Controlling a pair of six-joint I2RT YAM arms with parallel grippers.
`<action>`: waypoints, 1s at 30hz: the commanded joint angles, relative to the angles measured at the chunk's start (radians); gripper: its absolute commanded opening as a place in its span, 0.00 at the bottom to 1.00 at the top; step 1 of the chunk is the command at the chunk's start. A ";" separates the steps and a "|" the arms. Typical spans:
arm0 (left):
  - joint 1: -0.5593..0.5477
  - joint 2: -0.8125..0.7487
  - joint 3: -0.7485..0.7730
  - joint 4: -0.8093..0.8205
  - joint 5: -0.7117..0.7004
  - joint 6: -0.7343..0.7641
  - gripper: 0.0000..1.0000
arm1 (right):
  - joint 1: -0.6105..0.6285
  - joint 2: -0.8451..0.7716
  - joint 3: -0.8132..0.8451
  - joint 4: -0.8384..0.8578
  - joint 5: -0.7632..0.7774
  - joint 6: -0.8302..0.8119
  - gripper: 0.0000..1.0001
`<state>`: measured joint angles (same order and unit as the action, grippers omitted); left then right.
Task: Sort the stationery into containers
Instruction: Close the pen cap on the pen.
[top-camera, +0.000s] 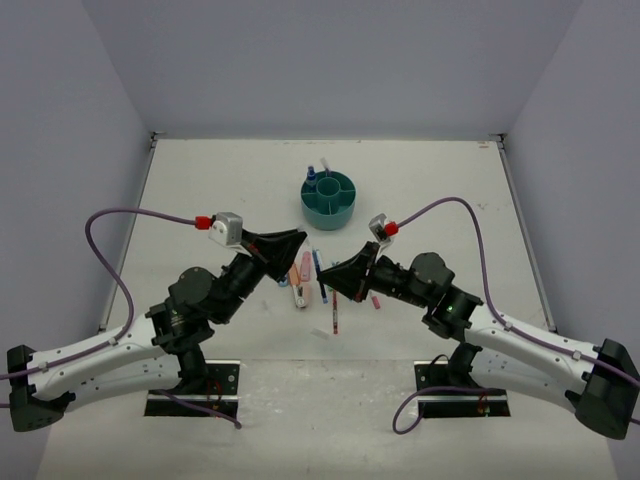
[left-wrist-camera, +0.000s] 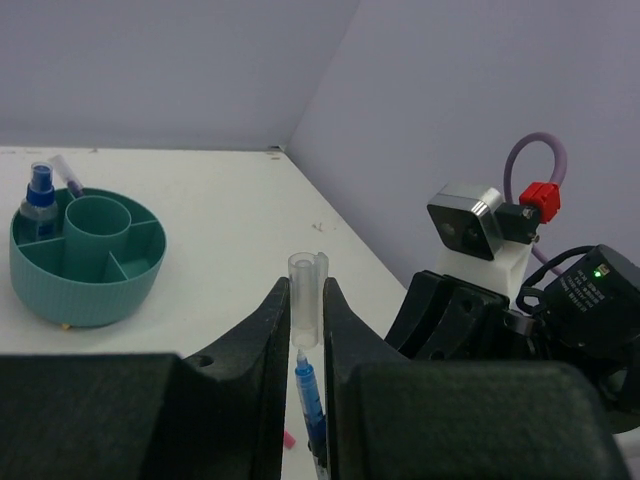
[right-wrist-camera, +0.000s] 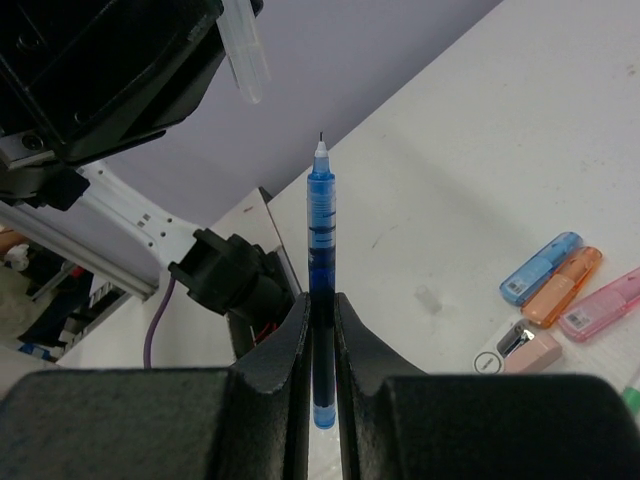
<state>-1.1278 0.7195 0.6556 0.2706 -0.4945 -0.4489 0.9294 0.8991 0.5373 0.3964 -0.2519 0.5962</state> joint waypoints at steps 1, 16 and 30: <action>0.000 -0.007 0.000 0.094 0.033 0.026 0.00 | 0.013 0.006 0.055 0.099 -0.050 0.005 0.00; 0.000 0.029 0.007 0.122 0.026 -0.002 0.00 | 0.023 -0.003 0.092 0.053 -0.037 -0.036 0.00; 0.000 0.005 -0.017 0.137 0.031 -0.029 0.00 | 0.022 -0.013 0.128 -0.021 -0.009 -0.070 0.00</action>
<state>-1.1278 0.7322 0.6403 0.3451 -0.4637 -0.4672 0.9482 0.9010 0.6154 0.3835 -0.2785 0.5565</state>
